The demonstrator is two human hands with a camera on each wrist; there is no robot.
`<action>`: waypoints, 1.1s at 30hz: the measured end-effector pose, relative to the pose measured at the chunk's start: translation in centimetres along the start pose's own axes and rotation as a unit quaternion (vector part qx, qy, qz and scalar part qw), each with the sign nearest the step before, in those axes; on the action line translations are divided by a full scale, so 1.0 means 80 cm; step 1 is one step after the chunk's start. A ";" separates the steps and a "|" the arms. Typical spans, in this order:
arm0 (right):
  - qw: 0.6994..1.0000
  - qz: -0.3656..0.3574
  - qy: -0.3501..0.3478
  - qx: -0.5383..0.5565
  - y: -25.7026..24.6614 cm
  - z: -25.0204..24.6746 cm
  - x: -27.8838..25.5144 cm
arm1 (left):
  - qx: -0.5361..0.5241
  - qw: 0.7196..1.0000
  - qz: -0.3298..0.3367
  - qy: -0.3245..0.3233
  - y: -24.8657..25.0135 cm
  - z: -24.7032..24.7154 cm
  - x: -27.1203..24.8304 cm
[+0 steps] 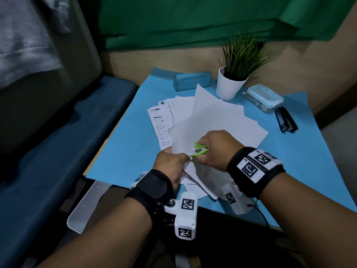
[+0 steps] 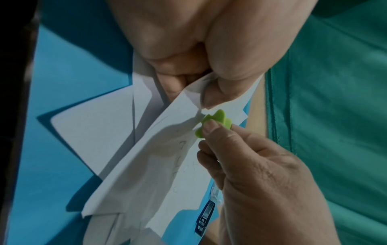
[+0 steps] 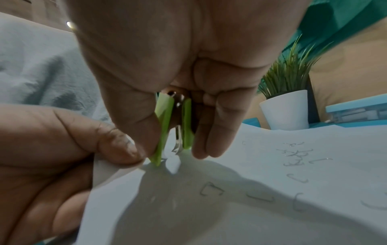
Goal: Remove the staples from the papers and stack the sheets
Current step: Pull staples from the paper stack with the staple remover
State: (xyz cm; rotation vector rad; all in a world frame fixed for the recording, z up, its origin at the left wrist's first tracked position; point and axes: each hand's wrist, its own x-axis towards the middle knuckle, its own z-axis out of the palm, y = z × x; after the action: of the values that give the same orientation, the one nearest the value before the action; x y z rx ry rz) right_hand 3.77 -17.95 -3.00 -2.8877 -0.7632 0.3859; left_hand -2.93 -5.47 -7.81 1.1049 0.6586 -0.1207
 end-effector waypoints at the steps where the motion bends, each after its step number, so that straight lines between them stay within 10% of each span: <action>1: 1.000 0.001 0.000 0.002 0.000 0.001 0.000 | 0.001 1.000 0.000 0.003 -0.001 -0.001 0.000; 15: 0.981 0.060 0.024 0.184 0.019 0.027 0.007 | -0.014 0.999 -0.024 0.023 0.000 -0.001 0.002; 19: 0.837 0.153 0.013 0.525 0.023 0.033 -0.002 | -0.009 0.996 -0.075 0.052 0.000 -0.001 0.008; 29: 0.652 0.227 0.049 0.722 0.039 0.043 -0.010 | -0.038 0.991 -0.096 0.082 0.003 0.001 0.004; 33: 0.765 0.206 0.018 0.610 0.039 0.040 -0.007 | -0.029 0.995 -0.074 0.058 0.000 0.005 -0.003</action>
State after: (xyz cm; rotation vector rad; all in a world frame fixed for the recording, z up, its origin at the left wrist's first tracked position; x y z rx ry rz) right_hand 3.87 -20.75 -6.55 -1.7231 0.1920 0.5730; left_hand -2.95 -5.90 -7.53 1.0123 0.8427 -0.1644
